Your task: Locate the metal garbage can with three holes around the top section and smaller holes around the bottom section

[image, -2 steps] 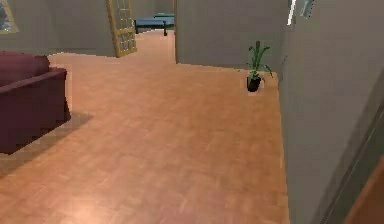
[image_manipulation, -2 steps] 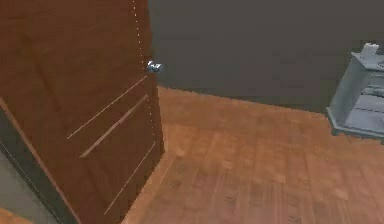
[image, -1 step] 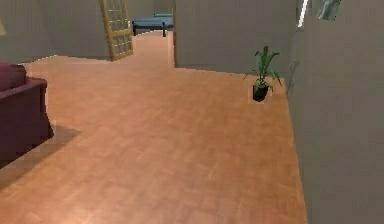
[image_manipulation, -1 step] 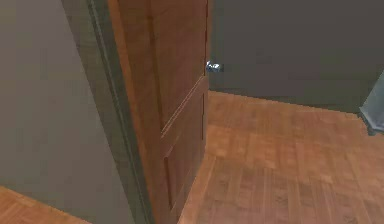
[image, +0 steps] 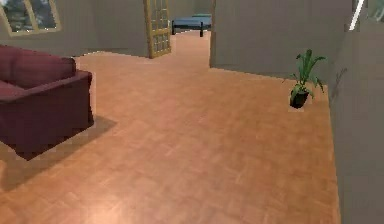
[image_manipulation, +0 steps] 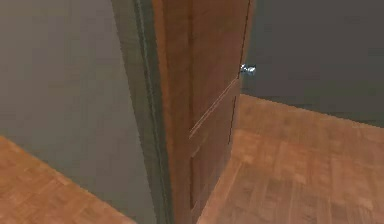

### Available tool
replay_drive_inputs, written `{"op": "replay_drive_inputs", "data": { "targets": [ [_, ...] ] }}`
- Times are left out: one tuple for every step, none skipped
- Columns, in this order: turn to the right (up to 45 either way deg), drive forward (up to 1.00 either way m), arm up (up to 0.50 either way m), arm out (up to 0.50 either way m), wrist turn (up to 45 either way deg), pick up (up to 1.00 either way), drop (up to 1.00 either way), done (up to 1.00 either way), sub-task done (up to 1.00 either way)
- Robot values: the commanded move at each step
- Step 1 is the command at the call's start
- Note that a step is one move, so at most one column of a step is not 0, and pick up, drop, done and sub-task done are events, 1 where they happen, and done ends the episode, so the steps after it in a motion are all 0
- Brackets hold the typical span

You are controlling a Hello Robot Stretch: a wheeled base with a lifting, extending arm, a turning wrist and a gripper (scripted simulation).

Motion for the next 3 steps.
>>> {"op": "replay_drive_inputs", "data": {
  "targets": [
    [0.0,1.0,0.0,0.0,0.0,0.0,0.0,0.0,0.0],
    [0.0,1.0,0.0,0.0,0.0,0.0,0.0,0.0,0.0],
    [0.0,1.0,0.0,0.0,0.0,0.0,0.0,0.0,0.0]
  ]
}}
